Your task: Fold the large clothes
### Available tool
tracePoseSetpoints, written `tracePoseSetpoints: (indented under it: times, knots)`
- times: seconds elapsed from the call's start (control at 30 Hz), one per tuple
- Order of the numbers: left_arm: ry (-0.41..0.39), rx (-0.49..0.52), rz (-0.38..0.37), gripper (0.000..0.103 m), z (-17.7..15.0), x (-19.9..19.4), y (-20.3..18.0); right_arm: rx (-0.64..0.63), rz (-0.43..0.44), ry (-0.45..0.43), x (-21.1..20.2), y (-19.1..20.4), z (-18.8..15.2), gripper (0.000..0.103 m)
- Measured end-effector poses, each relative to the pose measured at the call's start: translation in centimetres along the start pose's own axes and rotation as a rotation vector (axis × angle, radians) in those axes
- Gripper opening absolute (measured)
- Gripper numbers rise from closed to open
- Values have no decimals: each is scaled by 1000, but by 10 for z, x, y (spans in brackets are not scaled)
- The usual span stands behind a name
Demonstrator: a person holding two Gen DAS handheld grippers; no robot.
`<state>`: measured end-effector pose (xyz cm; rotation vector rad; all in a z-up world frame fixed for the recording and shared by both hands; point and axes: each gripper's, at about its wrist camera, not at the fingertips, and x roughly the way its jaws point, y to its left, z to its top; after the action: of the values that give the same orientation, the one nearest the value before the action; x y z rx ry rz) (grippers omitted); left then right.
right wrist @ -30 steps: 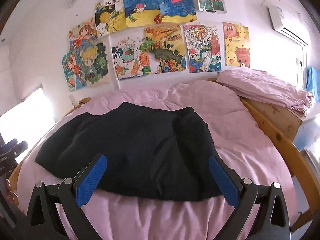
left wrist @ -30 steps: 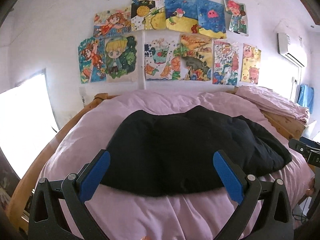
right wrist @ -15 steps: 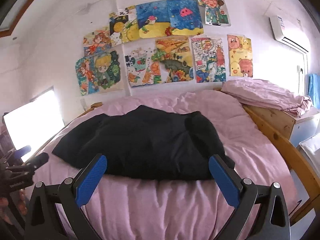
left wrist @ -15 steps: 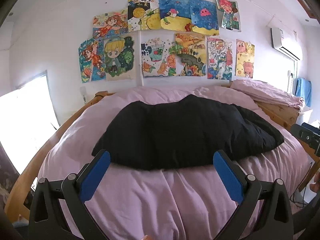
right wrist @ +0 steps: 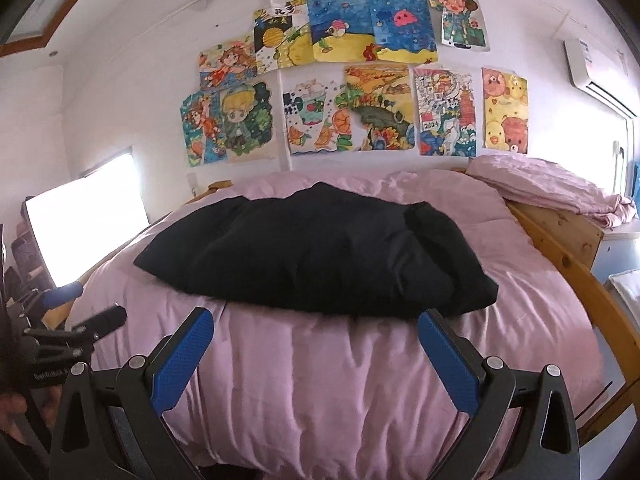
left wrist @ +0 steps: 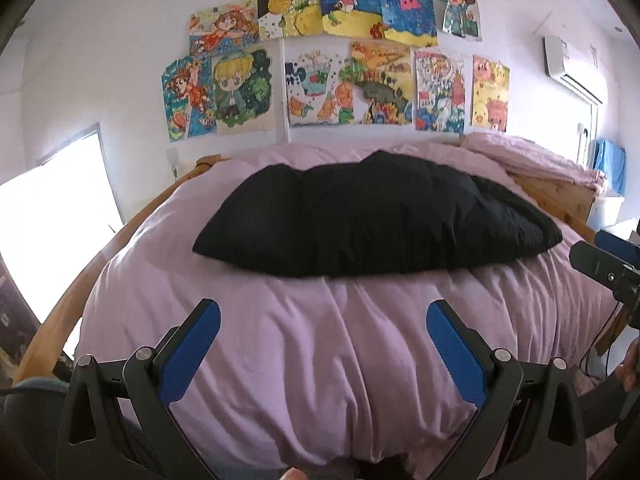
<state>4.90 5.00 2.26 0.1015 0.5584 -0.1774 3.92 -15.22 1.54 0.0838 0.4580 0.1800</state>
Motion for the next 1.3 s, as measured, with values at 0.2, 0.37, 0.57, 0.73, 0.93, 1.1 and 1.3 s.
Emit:
tracePoseSetpoints:
  times: [0.2,0.37,0.57,0.73,0.93,1.1,1.3]
  knots:
    - [-23,-34,-17,101,-2,-6,3,3,-5,27,3,2,-11,103]
    - [-12,-52,-12,101,0,-4,7,-4,-15,41,8,0,-14,103]
    - [-7,-41,-7,101,0,-4,5,20,-10,63,13,-3,-16,103]
    - [-7,-42,-9,101,0,-4,6,21,-8,64,13,-5,-16,103]
    - [-6,-42,-10,101,0,-3,7,22,-9,65,13,-5,-17,103]
    - [-5,-39,-9,101,0,-4,8,24,-10,63,14,-5,-17,103]
    - [-6,-41,-11,101,0,-3,9,26,-9,65,14,-6,-19,103]
